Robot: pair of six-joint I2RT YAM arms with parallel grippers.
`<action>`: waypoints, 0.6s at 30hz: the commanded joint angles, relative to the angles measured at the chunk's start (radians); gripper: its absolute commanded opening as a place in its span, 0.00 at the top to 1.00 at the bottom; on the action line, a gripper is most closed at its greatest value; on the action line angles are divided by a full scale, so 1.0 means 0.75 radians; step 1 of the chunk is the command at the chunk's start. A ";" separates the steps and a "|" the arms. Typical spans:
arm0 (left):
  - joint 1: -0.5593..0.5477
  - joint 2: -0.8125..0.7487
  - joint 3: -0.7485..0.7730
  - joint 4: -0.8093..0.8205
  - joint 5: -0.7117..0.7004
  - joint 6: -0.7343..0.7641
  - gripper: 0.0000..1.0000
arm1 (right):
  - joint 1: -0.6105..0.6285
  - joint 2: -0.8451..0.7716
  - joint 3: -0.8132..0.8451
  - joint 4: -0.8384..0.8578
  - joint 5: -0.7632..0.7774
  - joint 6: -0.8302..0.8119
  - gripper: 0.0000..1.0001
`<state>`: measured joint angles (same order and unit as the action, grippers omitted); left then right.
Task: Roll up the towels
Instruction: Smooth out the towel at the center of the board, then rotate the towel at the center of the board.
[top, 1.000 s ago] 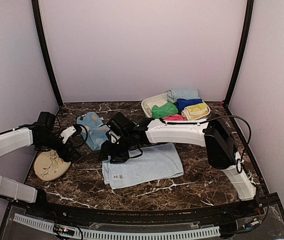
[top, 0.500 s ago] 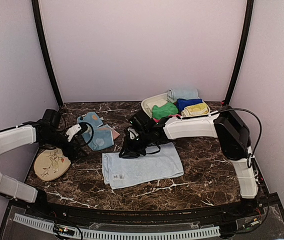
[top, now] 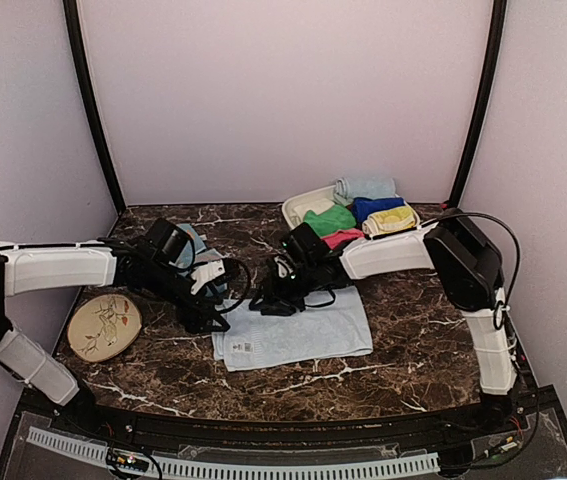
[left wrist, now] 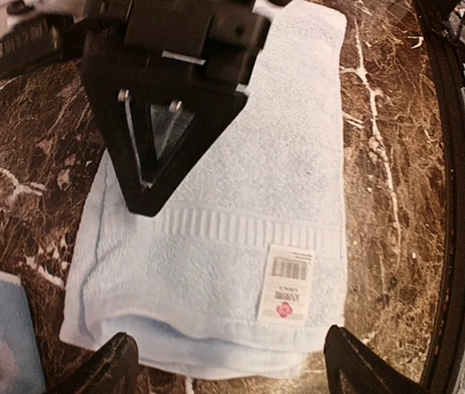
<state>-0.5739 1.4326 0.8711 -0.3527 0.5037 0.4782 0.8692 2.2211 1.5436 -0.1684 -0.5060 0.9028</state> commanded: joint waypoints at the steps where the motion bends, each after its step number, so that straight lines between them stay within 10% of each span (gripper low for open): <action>1: -0.020 0.172 0.128 0.093 -0.089 -0.037 0.20 | -0.109 -0.207 -0.154 0.120 -0.072 0.007 0.60; 18: -0.016 0.457 0.169 0.309 -0.567 0.082 0.26 | -0.296 -0.492 -0.755 -0.202 0.472 -0.467 0.94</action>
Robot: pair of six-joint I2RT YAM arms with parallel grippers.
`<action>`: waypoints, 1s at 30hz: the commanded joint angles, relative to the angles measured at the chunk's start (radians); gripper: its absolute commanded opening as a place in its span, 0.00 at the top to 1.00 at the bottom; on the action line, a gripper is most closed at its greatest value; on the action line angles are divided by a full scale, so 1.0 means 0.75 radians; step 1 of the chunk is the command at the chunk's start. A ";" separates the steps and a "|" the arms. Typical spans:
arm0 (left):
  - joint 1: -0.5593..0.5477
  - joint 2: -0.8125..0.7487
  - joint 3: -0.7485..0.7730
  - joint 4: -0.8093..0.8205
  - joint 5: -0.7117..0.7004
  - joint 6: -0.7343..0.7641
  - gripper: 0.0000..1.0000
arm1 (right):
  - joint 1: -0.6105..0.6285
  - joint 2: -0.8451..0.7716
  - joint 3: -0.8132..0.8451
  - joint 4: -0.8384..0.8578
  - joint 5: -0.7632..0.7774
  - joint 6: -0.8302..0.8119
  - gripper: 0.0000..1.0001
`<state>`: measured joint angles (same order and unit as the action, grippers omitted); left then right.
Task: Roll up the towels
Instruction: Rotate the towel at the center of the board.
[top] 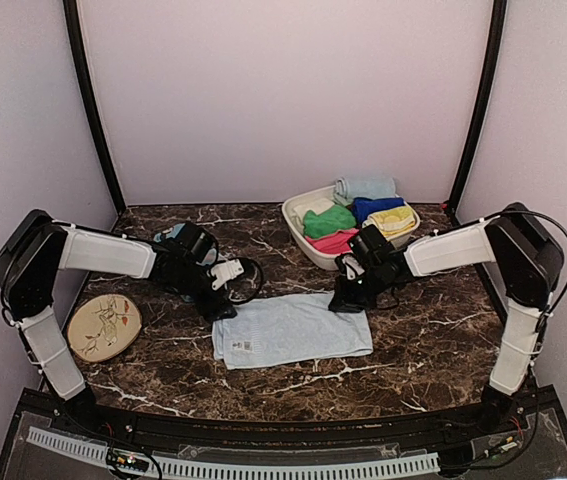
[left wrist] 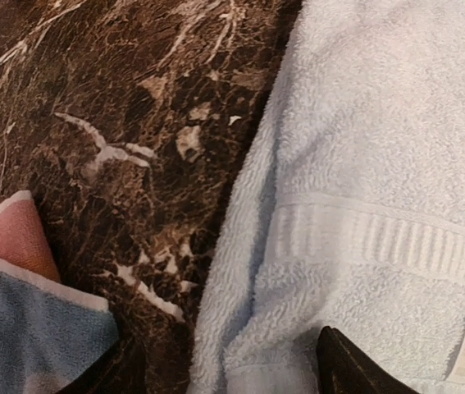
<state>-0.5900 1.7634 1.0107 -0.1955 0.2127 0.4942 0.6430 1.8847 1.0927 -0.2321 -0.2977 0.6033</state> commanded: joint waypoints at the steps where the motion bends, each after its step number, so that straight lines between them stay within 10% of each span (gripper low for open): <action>1: 0.005 0.029 -0.013 0.119 -0.212 0.078 0.26 | 0.007 -0.070 -0.197 -0.107 0.203 -0.059 0.94; 15: 0.005 0.138 0.274 0.249 -0.387 0.154 0.10 | 0.443 -0.489 -0.594 0.183 0.275 0.534 0.91; 30: -0.015 -0.308 -0.059 -0.143 0.045 0.191 0.06 | 0.238 -0.474 -0.349 -0.280 0.411 0.107 0.93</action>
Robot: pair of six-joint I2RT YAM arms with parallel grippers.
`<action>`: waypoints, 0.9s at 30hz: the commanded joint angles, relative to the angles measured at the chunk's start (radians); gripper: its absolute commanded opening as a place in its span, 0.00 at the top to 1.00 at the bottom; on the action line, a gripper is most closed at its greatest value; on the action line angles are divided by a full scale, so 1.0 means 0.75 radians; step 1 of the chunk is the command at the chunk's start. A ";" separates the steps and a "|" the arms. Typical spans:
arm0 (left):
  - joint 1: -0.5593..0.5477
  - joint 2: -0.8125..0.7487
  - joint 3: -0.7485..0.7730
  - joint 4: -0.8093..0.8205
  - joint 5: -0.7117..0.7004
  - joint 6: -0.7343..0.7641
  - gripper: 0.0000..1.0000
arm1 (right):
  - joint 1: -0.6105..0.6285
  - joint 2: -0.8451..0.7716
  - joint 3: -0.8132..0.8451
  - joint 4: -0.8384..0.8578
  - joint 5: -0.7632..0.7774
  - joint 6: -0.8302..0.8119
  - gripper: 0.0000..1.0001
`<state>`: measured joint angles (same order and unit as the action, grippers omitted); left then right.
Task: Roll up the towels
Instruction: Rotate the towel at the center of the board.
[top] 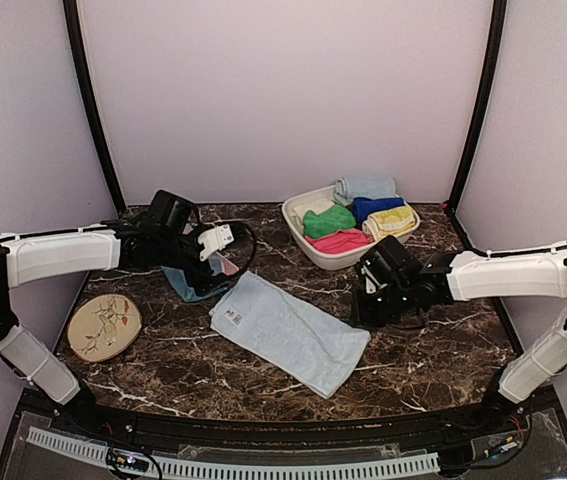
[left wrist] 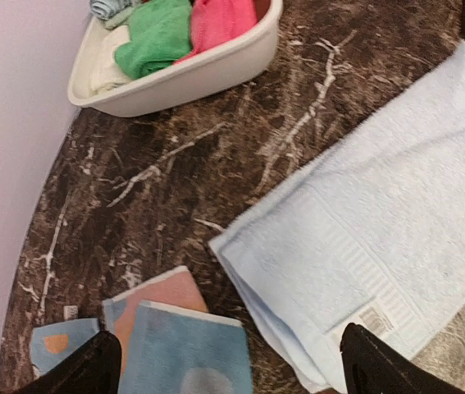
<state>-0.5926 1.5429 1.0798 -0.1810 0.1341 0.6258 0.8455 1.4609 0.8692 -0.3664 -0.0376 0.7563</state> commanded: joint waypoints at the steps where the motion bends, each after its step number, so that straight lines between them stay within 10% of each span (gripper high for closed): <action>1: -0.016 -0.005 -0.169 -0.167 0.163 0.012 0.07 | -0.032 0.115 -0.066 -0.097 0.075 -0.095 0.94; 27: -0.058 0.508 0.169 0.234 -0.361 0.087 0.07 | 0.482 0.120 -0.258 0.148 -0.100 0.335 1.00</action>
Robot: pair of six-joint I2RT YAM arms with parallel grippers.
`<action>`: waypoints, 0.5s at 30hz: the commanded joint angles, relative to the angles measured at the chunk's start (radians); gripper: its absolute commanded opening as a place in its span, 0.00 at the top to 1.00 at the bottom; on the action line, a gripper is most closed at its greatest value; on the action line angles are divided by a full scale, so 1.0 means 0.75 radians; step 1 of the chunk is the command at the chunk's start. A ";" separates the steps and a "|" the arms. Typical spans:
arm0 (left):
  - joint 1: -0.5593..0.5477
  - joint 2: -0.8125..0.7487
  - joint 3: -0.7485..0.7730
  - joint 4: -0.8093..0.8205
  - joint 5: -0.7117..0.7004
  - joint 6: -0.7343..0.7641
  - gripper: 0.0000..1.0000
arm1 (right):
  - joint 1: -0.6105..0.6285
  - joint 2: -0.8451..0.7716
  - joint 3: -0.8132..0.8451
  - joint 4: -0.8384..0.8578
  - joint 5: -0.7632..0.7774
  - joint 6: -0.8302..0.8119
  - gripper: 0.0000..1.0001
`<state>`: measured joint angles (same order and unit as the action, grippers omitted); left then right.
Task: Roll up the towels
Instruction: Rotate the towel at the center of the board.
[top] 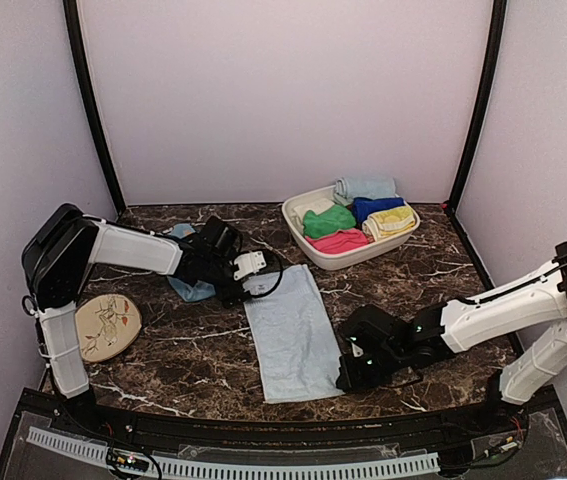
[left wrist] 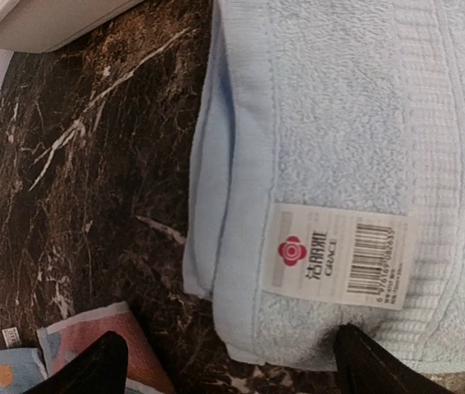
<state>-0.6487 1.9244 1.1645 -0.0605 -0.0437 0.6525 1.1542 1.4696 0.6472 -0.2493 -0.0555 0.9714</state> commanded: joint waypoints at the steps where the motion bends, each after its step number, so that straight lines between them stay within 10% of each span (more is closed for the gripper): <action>1: 0.021 -0.005 0.071 0.075 -0.135 0.052 0.06 | 0.077 0.147 0.075 0.003 -0.085 0.034 1.00; 15: 0.096 -0.642 -0.181 -0.490 0.427 0.186 0.02 | 0.097 0.433 0.454 -0.035 -0.304 -0.140 0.96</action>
<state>-0.5468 1.6306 1.1671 -0.2306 0.0608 0.7097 1.2121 1.8332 1.0218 -0.2100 -0.2214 0.8890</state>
